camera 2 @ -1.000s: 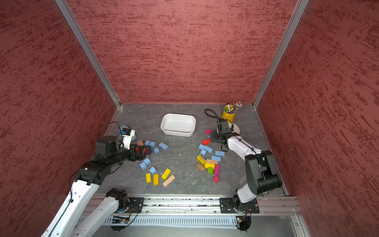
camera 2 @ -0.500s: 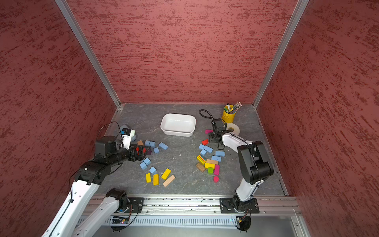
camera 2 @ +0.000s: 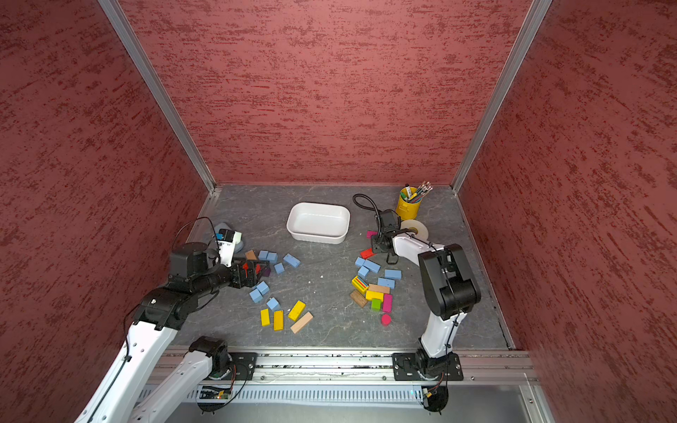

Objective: Pick out the blue building blocks
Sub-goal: Pick up the building block from the center of the board.

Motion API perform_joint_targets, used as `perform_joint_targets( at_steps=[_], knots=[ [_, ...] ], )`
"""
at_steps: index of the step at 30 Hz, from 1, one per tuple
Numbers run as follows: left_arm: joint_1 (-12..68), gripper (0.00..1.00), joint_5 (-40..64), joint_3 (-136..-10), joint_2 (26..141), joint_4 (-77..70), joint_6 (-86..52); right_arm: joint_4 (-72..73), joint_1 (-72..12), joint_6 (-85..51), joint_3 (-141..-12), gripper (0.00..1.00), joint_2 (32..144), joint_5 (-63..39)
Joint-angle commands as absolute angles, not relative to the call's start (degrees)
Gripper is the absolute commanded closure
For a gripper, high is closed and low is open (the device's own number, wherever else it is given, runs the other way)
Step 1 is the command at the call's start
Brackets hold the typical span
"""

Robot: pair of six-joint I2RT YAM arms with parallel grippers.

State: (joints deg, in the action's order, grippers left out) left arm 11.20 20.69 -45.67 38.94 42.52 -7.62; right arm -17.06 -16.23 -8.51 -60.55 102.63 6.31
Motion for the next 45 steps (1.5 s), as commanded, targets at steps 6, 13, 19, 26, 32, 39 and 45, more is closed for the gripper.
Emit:
perform_joint_targets(
  at_steps=[6, 13, 19, 26, 32, 39, 45],
  knots=[
    [10.9, 0.0, 21.1, -46.2, 38.3, 42.8, -6.8, -17.1, -17.0, -8.3, -62.7, 0.45, 104.7, 7.7],
    [10.9, 0.01, 20.9, -46.2, 38.1, 42.9, -6.8, -16.7, -17.1, -8.1, -63.4, 0.5, 105.9, 7.8],
    [10.9, 0.0, 20.9, -46.2, 38.1, 42.9, -6.8, -16.8, -17.3, -7.9, -64.7, 0.53, 107.3, 7.2],
    [10.9, 0.0, 20.8, -46.2, 38.1, 42.9, -6.8, -17.2, -17.4, -7.6, -65.8, 0.59, 108.1, 7.6],
    [10.9, 0.01, 20.8, -46.2, 38.1, 42.9, -6.8, -17.3, -17.6, -7.5, -66.1, 0.66, 108.7, 7.4],
    [10.9, 0.0, 20.8, -46.2, 38.1, 43.0, -6.8, -17.5, -17.8, -7.9, -66.1, 0.72, 108.8, 7.7],
    [10.9, 0.01, 20.7, -46.2, 38.1, 43.0, -6.8, -16.9, -18.0, -8.8, -65.8, 0.79, 107.0, 8.1]
  ],
)
